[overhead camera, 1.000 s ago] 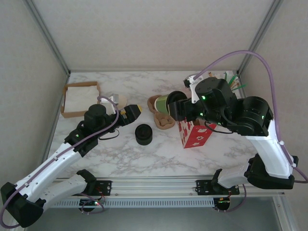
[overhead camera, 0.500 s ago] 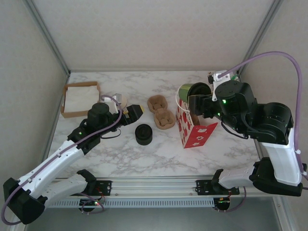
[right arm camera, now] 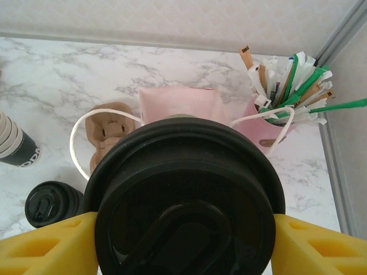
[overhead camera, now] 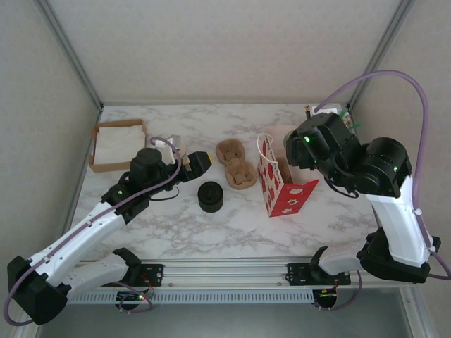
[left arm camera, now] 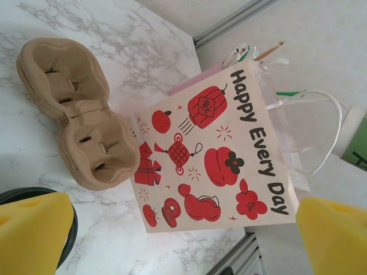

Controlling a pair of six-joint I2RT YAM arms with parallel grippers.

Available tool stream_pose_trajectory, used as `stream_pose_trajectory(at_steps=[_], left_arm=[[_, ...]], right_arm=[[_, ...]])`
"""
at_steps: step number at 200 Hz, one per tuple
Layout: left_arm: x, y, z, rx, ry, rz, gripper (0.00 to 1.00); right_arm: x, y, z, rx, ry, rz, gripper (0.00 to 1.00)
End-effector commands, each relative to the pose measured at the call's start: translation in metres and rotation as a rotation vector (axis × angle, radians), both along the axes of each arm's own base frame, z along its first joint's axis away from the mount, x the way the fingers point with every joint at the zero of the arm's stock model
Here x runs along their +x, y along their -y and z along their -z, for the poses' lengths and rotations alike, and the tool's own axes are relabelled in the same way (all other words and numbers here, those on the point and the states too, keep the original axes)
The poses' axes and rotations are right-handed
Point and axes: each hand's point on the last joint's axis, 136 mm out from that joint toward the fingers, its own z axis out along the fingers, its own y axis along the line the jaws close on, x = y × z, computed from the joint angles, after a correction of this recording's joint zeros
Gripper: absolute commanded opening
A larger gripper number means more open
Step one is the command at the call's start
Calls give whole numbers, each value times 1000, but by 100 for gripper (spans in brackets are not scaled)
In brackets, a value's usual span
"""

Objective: Pack the takeout coffee

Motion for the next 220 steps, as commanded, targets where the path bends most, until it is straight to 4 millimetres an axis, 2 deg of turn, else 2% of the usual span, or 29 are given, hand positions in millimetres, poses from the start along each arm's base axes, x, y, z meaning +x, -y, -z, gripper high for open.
stream_pose_trajectory(at_steps=[1,83,142,220], left_arm=[[3,1,-22,-28,53,9,100],[3,3,-22,-29,53,19,100],[3,4,-20,-27,51,26,100],[4,6,-20,-29,52,32,100]], right_arm=[[-8,15,16,-59,-90,38,70],[-8,16,51,-127,-266,44,70],[-5,31,79,-176,-378,100,70],[0,28,105,-185,-490,79,71]])
